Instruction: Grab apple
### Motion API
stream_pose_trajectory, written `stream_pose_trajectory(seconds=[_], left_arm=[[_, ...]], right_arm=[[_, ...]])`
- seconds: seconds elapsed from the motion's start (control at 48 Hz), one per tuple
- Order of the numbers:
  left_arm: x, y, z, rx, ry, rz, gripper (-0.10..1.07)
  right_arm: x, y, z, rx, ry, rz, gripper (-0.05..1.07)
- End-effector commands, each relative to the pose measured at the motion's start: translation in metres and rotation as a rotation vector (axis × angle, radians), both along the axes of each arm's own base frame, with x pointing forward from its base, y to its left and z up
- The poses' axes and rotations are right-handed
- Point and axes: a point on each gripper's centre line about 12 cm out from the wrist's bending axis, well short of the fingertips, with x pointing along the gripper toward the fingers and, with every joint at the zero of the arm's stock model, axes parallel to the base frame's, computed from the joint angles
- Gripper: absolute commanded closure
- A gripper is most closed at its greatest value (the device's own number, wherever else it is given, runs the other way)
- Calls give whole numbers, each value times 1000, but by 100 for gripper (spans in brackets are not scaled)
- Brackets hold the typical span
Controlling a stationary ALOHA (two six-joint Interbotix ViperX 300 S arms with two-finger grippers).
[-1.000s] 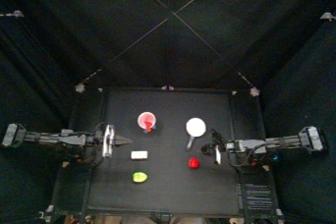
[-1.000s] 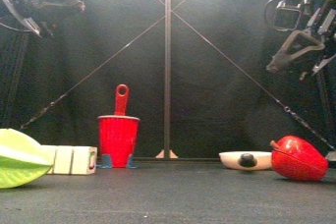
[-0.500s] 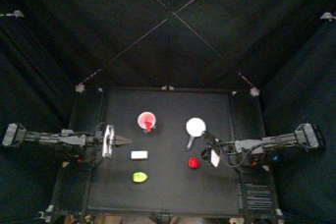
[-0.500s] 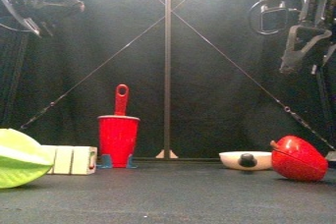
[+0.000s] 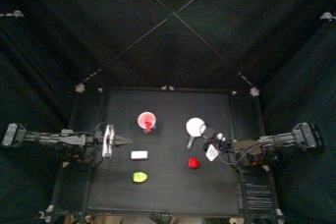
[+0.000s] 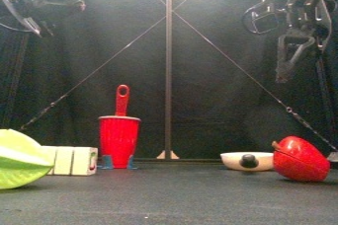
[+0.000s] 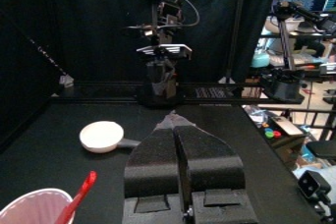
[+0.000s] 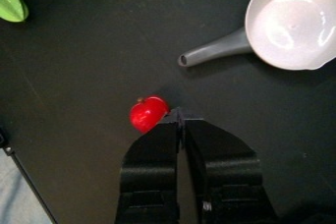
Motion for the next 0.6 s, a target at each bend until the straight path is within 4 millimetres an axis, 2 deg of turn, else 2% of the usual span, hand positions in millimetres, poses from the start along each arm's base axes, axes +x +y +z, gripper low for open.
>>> stream_pose_trajectory(seconds=[0.0, 0.125, 0.271, 0.396, 0.583], left_arm=[[3, 0, 16, -4, -43, 0, 100], [3, 3, 15, -3, -38, 14, 100], [3, 4, 11, -3, -31, 21, 100], [2, 4, 13, 3, -51, 23, 100], [1, 6, 5, 5, -38, 29, 100]], right_arm=[[3, 17, 0, -11, -39, 62, 94], [7, 41, -10, -32, -38, 130, 94], [11, 58, -20, -75, -31, 178, 90], [15, 63, -27, -126, -34, 208, 81], [17, 66, -32, -140, -36, 227, 60]])
